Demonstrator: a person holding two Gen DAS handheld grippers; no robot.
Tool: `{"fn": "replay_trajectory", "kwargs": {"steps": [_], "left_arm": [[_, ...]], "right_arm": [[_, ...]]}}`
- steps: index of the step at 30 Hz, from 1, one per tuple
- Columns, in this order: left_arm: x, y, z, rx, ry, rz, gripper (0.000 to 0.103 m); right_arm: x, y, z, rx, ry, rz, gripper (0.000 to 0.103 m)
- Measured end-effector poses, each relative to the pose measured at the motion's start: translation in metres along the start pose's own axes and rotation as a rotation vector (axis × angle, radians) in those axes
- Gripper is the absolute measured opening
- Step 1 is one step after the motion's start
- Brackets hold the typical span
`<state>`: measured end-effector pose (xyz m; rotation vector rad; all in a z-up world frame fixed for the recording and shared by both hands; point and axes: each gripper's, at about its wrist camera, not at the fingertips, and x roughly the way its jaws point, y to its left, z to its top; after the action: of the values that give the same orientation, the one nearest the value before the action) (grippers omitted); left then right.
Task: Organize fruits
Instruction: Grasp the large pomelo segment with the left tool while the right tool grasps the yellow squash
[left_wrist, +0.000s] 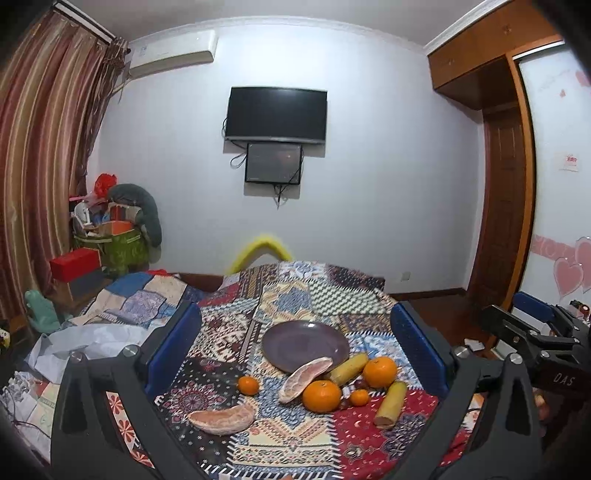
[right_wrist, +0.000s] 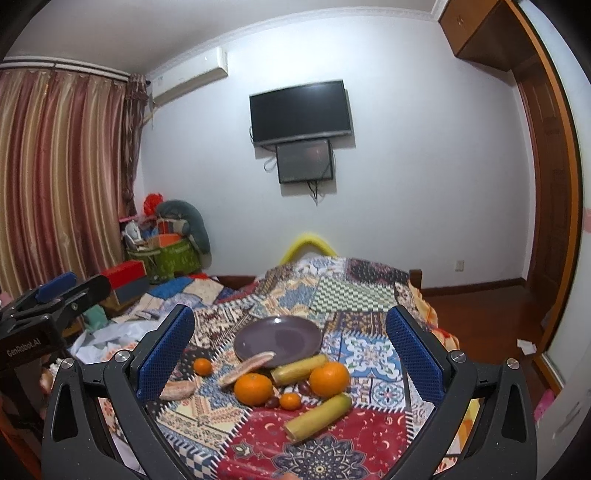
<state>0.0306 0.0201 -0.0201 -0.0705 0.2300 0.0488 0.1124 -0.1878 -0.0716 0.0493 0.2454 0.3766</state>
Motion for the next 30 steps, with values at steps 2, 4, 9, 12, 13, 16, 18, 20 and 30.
{"fn": "replay_trajectory", "kwargs": {"steps": [2,4,9,12,13,16,18,20,30], "left_arm": [[0.010,0.006,-0.007,0.000,0.031,0.018,0.103],[0.021,0.013,-0.013,-0.001,0.070,0.030,0.103],[0.049,0.035,-0.036,-0.010,0.177,0.059,0.103],[0.063,0.049,-0.050,-0.030,0.235,0.068,0.103],[0.069,0.052,-0.056,-0.035,0.255,0.072,0.103],[0.082,0.061,-0.073,-0.025,0.310,0.088,0.103],[0.092,0.065,-0.085,-0.015,0.346,0.096,0.103],[0.102,0.070,-0.098,-0.014,0.389,0.094,0.103],[0.141,0.096,-0.148,-0.073,0.572,0.117,0.099]], "right_arm": [[0.009,-0.003,-0.005,0.000,0.034,-0.015,0.103],[0.024,-0.008,-0.014,0.001,0.089,-0.032,0.103],[0.052,-0.019,-0.037,-0.012,0.203,-0.052,0.103],[0.063,-0.023,-0.048,-0.016,0.259,-0.064,0.103],[0.066,-0.025,-0.052,-0.016,0.275,-0.067,0.103],[0.076,-0.029,-0.063,-0.020,0.329,-0.082,0.103],[0.083,-0.032,-0.070,-0.022,0.364,-0.093,0.103],[0.089,-0.033,-0.076,-0.022,0.387,-0.100,0.103],[0.116,-0.039,-0.097,-0.002,0.488,-0.090,0.103]]}}
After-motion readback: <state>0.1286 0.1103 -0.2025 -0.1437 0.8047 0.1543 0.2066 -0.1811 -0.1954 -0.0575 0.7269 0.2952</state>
